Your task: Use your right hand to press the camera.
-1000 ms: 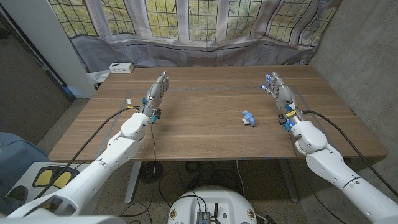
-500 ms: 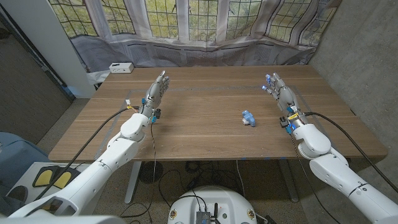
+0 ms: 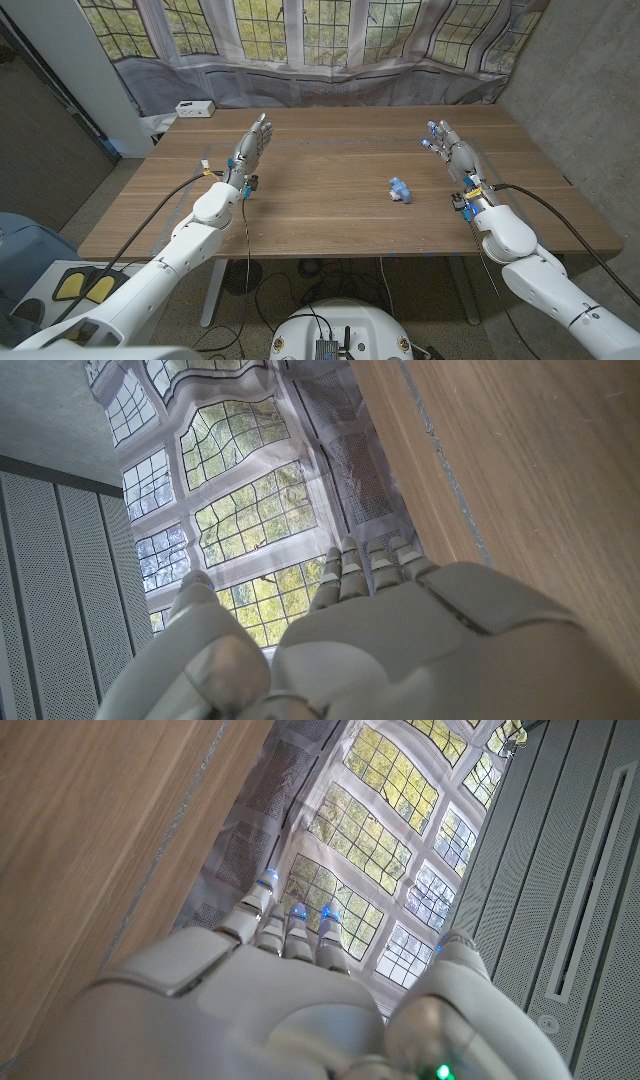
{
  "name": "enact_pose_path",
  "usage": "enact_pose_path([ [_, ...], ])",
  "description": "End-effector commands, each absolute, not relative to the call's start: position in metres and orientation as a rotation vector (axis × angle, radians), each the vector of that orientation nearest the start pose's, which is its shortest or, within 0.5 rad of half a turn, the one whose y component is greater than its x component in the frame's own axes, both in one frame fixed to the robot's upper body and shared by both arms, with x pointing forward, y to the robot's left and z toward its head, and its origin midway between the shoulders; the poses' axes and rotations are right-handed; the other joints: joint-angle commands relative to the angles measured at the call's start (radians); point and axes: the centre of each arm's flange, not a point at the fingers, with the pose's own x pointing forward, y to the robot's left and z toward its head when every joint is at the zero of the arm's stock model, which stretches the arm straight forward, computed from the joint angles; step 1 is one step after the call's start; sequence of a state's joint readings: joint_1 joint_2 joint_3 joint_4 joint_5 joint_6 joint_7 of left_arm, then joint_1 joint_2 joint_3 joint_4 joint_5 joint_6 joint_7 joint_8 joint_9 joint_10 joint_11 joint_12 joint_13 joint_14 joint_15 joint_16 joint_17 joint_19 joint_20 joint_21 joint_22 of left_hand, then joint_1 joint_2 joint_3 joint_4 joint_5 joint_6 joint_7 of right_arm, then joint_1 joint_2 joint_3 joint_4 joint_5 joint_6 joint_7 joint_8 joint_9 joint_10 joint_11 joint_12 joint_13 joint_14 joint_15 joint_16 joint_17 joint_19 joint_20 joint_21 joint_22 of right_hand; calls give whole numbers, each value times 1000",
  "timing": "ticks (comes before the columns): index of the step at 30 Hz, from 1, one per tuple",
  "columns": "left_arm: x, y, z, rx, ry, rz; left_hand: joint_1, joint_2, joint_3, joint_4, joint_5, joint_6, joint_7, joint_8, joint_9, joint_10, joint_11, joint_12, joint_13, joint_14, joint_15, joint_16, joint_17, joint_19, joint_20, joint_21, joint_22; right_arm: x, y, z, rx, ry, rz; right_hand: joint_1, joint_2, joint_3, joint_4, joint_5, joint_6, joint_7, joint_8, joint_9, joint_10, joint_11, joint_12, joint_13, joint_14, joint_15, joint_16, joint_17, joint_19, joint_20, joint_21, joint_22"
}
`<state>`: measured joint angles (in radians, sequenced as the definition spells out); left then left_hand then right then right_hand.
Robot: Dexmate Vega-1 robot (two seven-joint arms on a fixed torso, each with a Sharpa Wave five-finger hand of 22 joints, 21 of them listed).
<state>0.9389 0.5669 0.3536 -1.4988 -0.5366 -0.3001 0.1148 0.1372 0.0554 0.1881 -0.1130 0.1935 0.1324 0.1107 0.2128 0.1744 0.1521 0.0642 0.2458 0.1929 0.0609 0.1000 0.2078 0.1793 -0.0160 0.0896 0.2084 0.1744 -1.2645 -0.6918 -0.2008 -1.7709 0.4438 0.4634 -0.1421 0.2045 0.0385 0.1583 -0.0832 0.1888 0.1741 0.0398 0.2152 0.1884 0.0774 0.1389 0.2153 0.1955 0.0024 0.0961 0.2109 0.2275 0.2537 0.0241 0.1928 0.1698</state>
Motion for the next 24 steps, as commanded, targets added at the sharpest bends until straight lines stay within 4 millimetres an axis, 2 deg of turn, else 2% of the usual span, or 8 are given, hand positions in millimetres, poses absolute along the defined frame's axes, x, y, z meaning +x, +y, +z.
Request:
enact_pose_path([
  [1,612,281,-15,54,-695,-151,8,0,7,0,-4,11,-4,1,5,8,0,9,3,9,1,2,1,7,-2,7,5,502,-298,-54,-175,-842,164,7,5,5,-8,5,12,-1,5,3,10,5,9,2,11,1,7,1,15,0,9,3],
  [10,611,280,-15,58,-693,-154,9,0,7,-1,-4,14,-4,-1,5,11,-4,7,3,12,0,0,1,8,-2,5,5,487,-295,-58,-221,-860,139,8,6,5,-9,5,17,-3,5,3,17,3,10,2,15,2,8,1,18,1,9,3],
  [24,610,279,-13,60,-706,-152,9,-1,7,-1,-4,21,-8,-3,6,17,-8,6,3,19,-2,-2,2,8,-1,2,5,475,-288,-65,-271,-889,99,9,7,4,-11,4,23,-8,4,3,28,0,12,2,27,-1,11,-1,28,2,11,3],
])
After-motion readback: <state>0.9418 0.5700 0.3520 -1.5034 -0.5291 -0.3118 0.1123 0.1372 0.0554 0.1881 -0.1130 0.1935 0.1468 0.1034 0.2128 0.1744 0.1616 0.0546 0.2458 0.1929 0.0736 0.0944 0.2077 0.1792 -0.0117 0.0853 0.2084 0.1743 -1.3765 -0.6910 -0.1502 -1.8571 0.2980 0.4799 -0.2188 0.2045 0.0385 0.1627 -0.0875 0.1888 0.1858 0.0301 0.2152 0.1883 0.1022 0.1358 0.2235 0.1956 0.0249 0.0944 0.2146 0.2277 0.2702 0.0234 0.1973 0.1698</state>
